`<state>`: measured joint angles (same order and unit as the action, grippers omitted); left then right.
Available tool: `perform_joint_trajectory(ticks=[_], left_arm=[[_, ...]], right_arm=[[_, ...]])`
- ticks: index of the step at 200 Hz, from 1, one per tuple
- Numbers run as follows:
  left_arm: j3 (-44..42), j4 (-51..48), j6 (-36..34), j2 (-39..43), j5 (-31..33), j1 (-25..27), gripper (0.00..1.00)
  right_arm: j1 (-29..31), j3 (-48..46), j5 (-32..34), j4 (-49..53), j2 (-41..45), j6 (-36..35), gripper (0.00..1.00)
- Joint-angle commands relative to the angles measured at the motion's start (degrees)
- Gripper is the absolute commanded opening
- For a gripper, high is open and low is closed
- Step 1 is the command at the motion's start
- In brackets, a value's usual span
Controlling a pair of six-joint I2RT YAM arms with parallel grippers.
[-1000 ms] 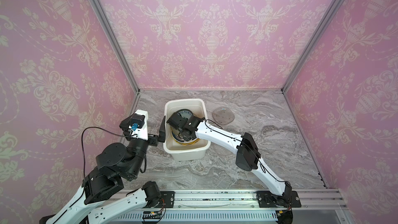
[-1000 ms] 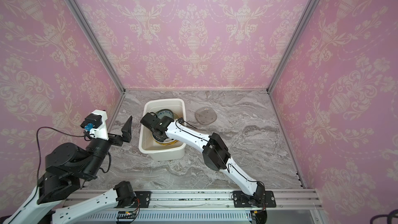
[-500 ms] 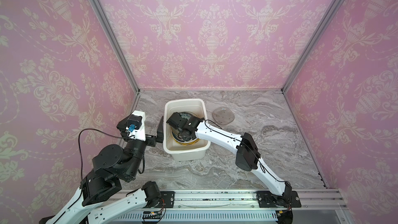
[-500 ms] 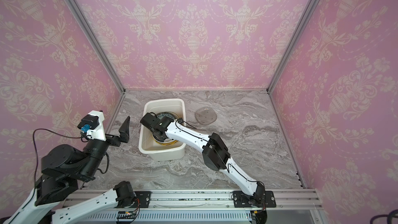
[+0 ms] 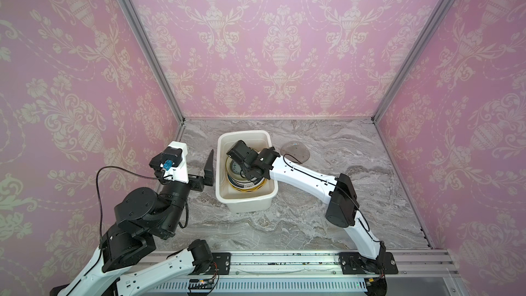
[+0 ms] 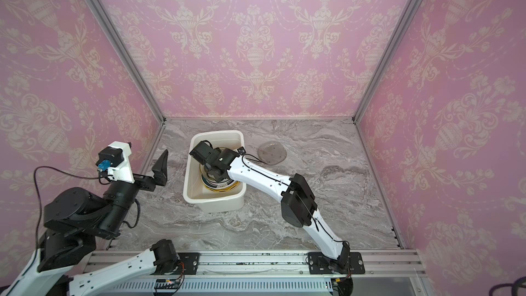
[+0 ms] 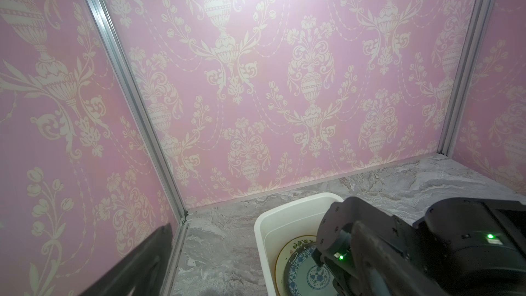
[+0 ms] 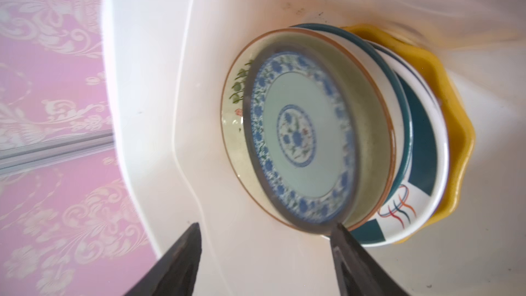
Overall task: Place the plates into the plastic bin on the countertop
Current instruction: 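Open the right gripper and raise it out of the bin, then move the right gripper toward the clear plates while the left reaches over the bin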
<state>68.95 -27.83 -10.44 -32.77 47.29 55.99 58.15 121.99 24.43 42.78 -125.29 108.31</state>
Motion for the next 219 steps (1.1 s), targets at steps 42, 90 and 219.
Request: perform_joint_trajectory(ticks=[42,90,219], left_arm=[[3.8,-5.3,6.7,-2.9,-0.4,-0.4,0.99],[9.3,-14.5,10.7,-8.6,-7.5,-0.3,0.99],[21.8,-29.1,35.1,-36.1,-45.0,-6.1,0.99]], right_arm=[[-2.5,-14.3,-1.7,-12.7,10.8,-5.9,0.71],[-9.0,-28.1,-8.5,-17.5,27.6,-27.5,0.69],[-38.9,-57.3,-43.2,3.3,37.6,-77.6,0.63]])
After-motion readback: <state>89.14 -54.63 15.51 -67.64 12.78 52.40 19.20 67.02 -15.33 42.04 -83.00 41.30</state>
